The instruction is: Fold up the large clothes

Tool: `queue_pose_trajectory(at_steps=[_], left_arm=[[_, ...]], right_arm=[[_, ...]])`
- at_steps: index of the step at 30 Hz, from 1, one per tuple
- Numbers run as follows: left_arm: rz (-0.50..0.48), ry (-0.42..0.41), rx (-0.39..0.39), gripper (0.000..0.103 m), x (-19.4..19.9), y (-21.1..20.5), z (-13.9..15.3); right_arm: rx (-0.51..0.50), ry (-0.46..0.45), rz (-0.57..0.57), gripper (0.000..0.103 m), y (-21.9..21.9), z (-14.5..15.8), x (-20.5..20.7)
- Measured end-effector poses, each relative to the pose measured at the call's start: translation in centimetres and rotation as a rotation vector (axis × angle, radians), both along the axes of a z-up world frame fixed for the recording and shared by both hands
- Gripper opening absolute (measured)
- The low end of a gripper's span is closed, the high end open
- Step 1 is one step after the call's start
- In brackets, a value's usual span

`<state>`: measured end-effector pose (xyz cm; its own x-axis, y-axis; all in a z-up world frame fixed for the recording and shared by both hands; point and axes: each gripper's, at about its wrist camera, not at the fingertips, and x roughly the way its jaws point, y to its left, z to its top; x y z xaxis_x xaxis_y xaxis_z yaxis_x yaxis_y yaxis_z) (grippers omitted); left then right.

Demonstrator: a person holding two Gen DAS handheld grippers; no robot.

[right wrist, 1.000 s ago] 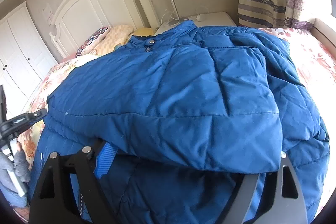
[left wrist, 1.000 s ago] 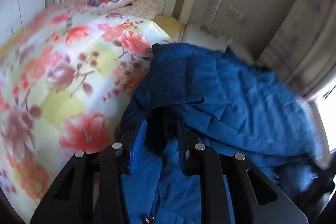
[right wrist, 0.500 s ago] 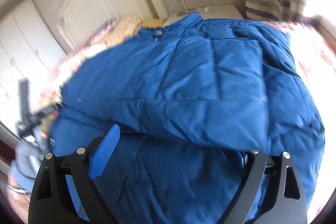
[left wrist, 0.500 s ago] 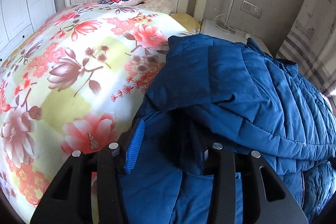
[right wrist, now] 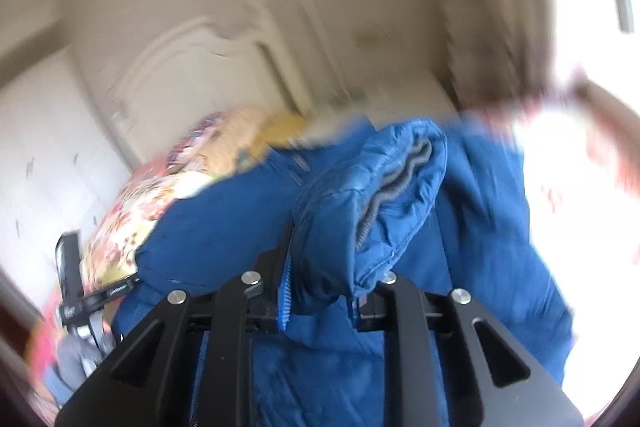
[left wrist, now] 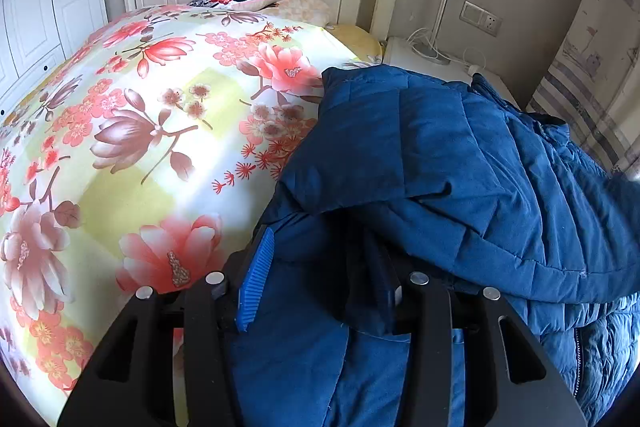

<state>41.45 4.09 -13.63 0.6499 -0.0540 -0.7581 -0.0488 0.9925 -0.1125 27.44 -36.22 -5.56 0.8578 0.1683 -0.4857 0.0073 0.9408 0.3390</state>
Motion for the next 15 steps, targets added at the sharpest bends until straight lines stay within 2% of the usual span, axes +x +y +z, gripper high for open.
queue_pose_trajectory(at_steps=[2,4,6,7,8,9,10,11,12,14,15], left_arm=[[0.000,0.000,-0.006,0.042,-0.1,0.1,0.0],[0.000,0.000,-0.014,0.043,0.0,0.2,-0.1],[-0.001,0.001,-0.017,0.043,0.1,0.3,-0.1],[-0.002,0.001,-0.019,0.043,0.1,0.3,-0.1],[-0.001,0.001,-0.017,0.043,0.1,0.3,-0.1],[-0.001,0.000,-0.016,0.044,0.1,0.3,-0.1],[-0.001,0.001,-0.016,0.044,0.1,0.3,-0.1],[0.000,0.001,-0.016,0.044,0.1,0.2,-0.1],[0.000,0.001,-0.015,0.044,0.1,0.2,-0.1],[0.001,0.000,-0.009,0.044,0.1,0.1,-0.1],[0.001,0.000,-0.008,0.044,0.1,0.1,-0.1]], right_arm=[[-0.044,-0.031,-0.007,0.021,-0.1,1.5,-0.4],[-0.020,0.027,-0.018,0.022,-1.1,0.6,0.0],[0.003,0.186,-0.026,0.028,-2.3,-2.9,1.4],[0.025,0.294,-0.052,0.038,-3.2,-5.4,2.1],[0.076,0.328,-0.054,0.040,-3.9,-6.6,2.0],[0.147,0.312,-0.063,0.042,-4.7,-7.0,1.3],[0.159,0.312,-0.083,0.049,-5.0,-6.7,0.7],[0.137,0.309,-0.134,0.055,-5.1,-5.9,0.1],[0.109,0.287,-0.188,0.055,-5.1,-5.0,-0.6],[-0.070,0.171,-0.364,0.059,-3.9,-1.7,-2.6],[-0.159,0.117,-0.379,0.061,-2.9,-0.3,-2.8]])
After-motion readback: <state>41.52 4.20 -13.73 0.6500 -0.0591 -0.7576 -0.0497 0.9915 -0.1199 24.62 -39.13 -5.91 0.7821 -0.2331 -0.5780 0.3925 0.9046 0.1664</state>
